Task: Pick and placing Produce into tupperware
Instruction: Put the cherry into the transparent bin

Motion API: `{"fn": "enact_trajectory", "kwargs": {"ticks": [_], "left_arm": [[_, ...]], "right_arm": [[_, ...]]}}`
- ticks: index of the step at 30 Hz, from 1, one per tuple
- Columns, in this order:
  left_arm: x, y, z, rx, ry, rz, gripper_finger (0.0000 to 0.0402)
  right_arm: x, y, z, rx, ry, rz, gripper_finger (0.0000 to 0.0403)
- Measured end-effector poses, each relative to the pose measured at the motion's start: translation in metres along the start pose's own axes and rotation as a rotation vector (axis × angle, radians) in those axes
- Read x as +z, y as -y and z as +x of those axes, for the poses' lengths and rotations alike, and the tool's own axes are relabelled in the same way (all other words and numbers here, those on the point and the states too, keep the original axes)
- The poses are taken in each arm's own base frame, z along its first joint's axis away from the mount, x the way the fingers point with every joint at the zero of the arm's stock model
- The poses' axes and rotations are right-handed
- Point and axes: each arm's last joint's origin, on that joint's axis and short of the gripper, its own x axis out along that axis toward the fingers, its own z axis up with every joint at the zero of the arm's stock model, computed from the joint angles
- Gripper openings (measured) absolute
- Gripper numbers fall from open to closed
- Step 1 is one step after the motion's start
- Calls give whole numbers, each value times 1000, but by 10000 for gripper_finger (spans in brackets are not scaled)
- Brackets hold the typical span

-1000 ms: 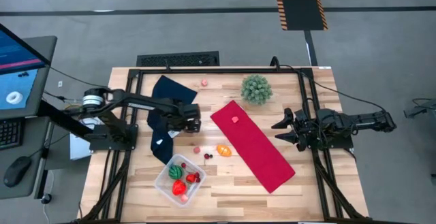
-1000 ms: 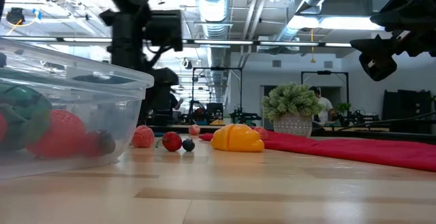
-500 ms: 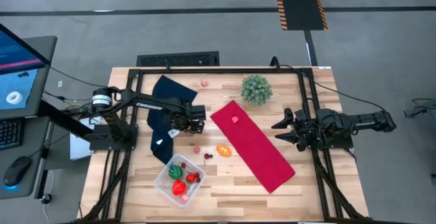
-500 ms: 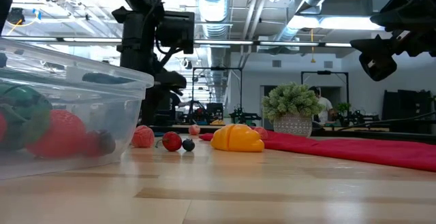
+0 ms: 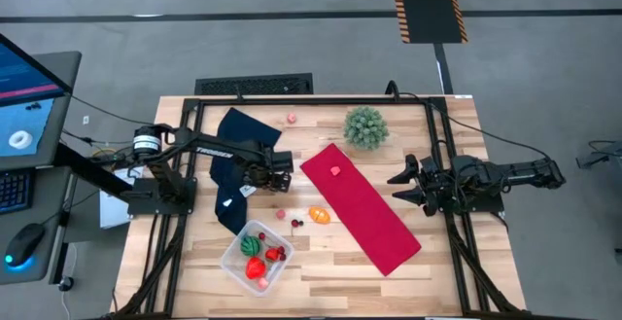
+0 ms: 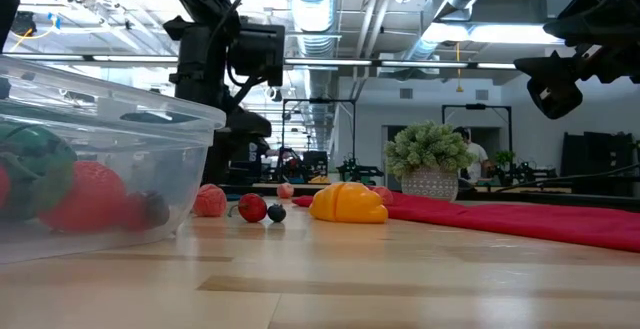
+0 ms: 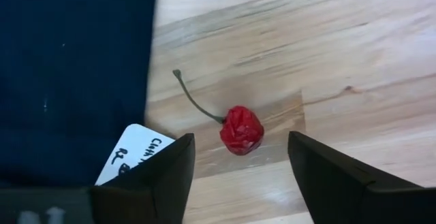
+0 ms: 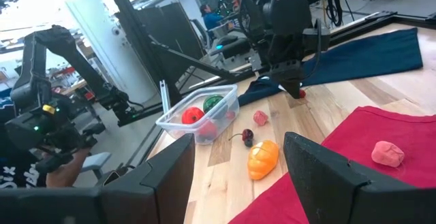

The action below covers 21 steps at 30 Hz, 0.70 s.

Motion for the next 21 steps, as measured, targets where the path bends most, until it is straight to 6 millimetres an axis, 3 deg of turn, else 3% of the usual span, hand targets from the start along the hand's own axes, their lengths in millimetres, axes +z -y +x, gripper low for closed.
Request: {"fn": "enact_trajectory", "kwargs": {"ticks": [21], "left_arm": [[0,1,1,-1,1,13,145]], "right_arm": [[0,0,0,0,0,0,249]]}}
